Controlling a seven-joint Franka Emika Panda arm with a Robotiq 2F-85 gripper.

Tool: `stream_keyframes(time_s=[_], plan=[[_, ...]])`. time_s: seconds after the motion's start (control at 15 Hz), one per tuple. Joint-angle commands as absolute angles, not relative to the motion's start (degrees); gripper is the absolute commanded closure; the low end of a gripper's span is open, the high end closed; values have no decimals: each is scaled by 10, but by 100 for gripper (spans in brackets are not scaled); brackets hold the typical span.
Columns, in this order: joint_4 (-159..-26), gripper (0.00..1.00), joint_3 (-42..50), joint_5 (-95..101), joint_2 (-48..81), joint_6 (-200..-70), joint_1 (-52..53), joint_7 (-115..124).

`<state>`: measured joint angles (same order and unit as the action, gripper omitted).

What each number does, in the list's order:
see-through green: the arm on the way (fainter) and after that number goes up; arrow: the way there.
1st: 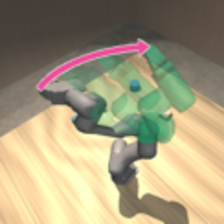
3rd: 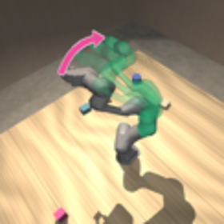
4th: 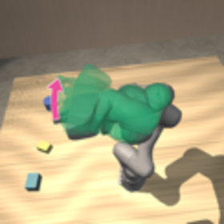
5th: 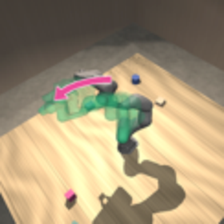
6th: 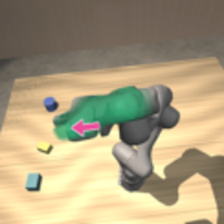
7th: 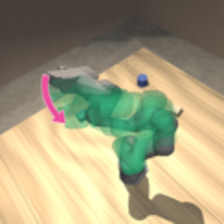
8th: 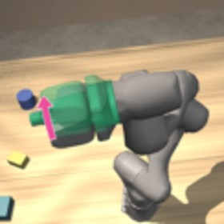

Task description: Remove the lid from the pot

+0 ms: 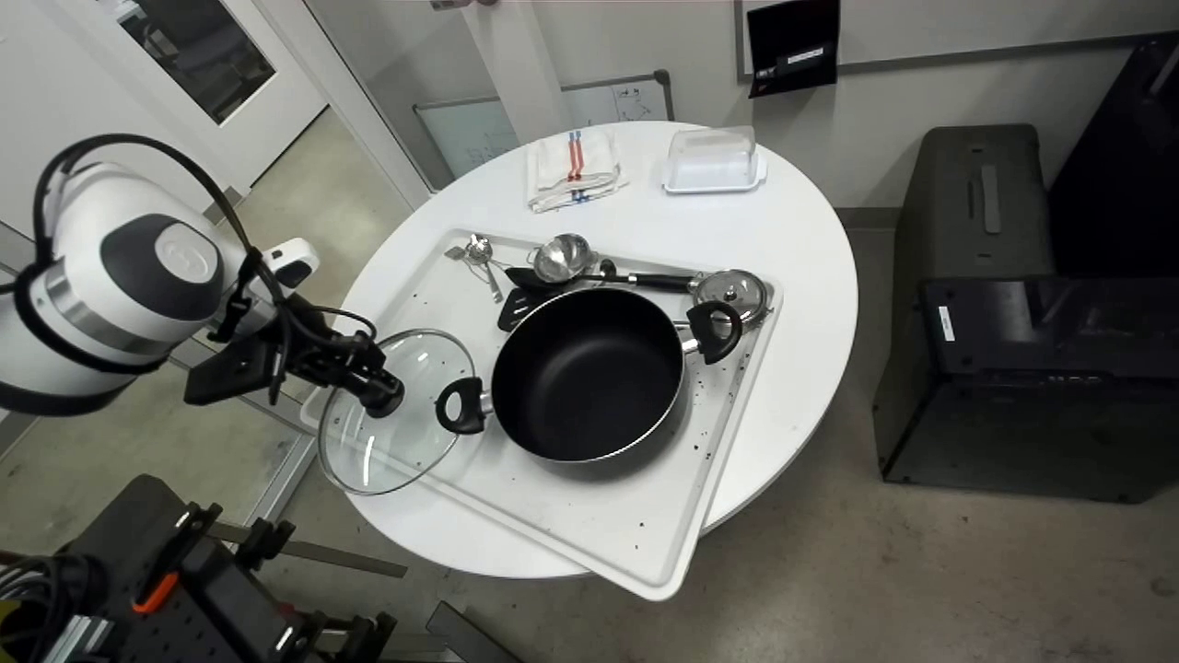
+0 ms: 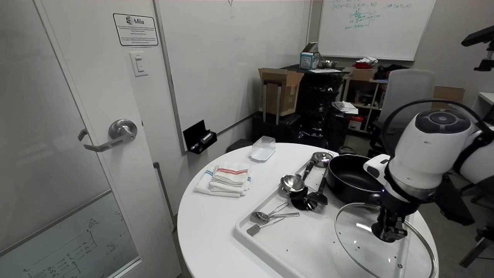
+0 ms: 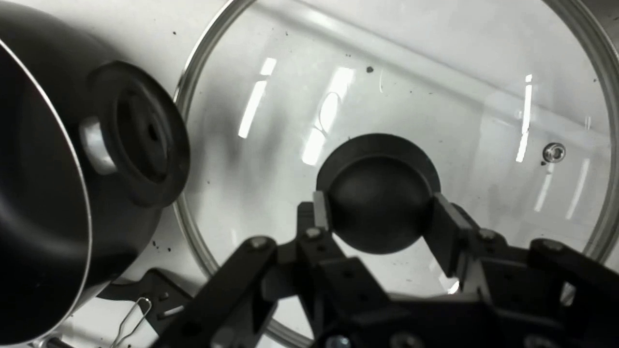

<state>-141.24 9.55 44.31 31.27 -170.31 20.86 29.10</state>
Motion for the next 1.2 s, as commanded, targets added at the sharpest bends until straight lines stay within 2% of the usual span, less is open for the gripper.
stream_keyframes(time_s=[0.0,0.8,1.13], plan=[[-1368,75,65,425,349,-1714,179,271],[-1234,75,36,429,445,-1703,174,291],[-1220,75,29,430,463,-1706,162,283]])
